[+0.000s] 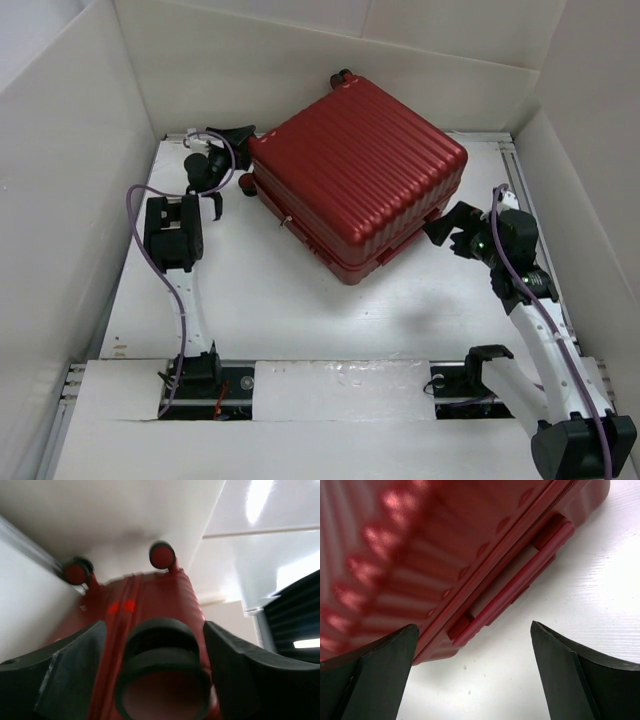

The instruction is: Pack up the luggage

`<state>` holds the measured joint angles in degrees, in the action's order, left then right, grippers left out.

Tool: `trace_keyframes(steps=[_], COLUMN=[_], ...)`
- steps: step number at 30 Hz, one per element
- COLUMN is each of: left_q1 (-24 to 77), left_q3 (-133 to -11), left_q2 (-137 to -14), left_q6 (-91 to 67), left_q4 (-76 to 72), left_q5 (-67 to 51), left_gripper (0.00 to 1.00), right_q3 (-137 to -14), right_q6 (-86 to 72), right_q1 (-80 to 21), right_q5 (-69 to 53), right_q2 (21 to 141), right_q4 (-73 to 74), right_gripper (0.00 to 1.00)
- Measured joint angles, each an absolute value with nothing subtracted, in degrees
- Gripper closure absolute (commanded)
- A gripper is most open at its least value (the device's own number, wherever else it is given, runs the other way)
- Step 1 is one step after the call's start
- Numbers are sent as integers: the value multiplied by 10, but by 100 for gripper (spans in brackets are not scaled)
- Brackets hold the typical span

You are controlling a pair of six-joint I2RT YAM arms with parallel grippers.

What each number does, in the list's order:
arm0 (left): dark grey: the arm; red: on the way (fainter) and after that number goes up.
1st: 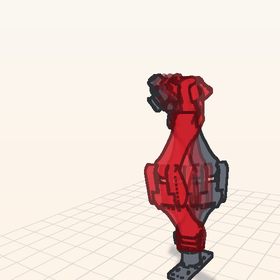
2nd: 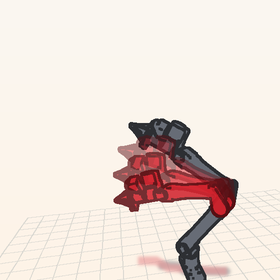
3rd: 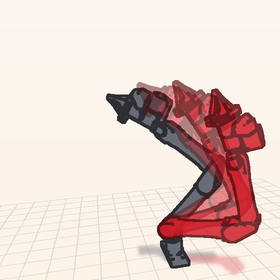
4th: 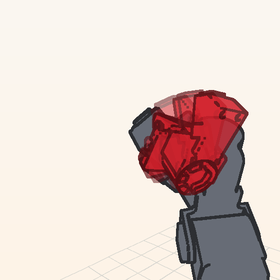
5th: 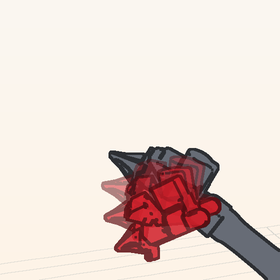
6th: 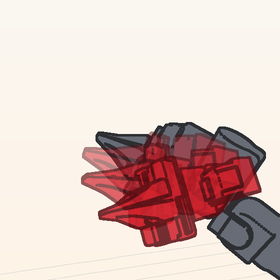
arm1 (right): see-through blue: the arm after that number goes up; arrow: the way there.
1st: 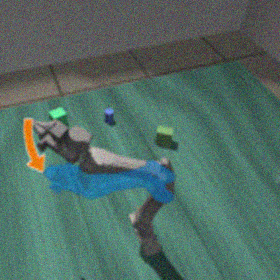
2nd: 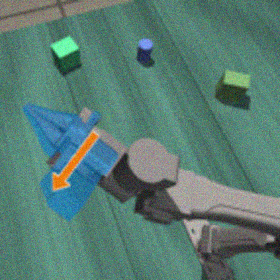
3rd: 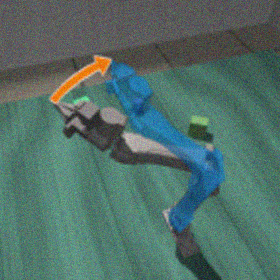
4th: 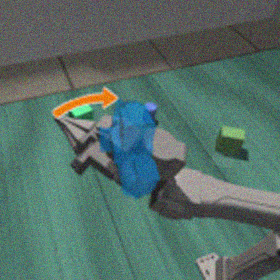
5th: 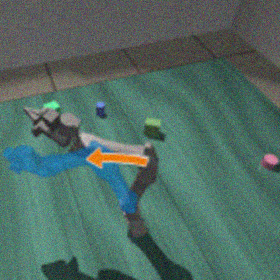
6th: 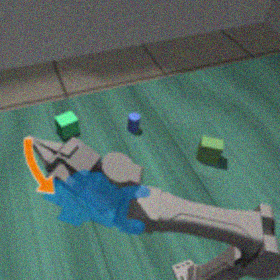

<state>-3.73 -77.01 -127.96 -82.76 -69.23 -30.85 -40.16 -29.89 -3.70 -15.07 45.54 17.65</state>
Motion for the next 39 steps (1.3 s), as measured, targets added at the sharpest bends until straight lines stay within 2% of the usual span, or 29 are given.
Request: trace_keyframes(steps=[4,5,7,8,10,13,17,22,27,34,37,39], left_q1=[-23,-22,-18,-18,-17,-15,-20,-19,28,110,116,119], left_q3=[-751,-751,-752,-754,-749,-707,-573,-348,-163,-103,-118,-138], left_q2=[-1273,-1271,-1268,-1266,-1255,-1224,-1115,-898,-646,-238,-153,-150], left_q6=[-841,-841,-849,-862,-910,-889,-860,-817,-766,-631,-576,-552], left_q4=[-702,-703,-704,-704,-685,-684,-680,-675,-624,-314,-201,-165], left_q5=[-315,-319,-319,-318,-321,-291,-246,-188,-146,-128,-150,-167], left_gripper=[19,25,57,82,99,100,100,100,100,100,100,100], right_q3=[-407,-407,-408,-408,-410,-423,-435,-448,-476,-577,-656,-720], right_q6=[-300,-300,-300,-300,-300,-300,-301,-300,-301,-300,-292,-285], right_q1=[-37,-37,-37,-37,-35,-32,-28,-18,-11,-12,-43,-65], right_q5=[-156,-157,-157,-157,-157,-154,-144,-136,-138,-244,-236,-224], right_q2=[460,460,459,459,460,475,491,493,522,710,793,852], right_q4=[176,176,176,176,176,176,175,176,165,92,83,91], right_gripper=[0,0,0,0,0,0,0,0,0,9,9,9])
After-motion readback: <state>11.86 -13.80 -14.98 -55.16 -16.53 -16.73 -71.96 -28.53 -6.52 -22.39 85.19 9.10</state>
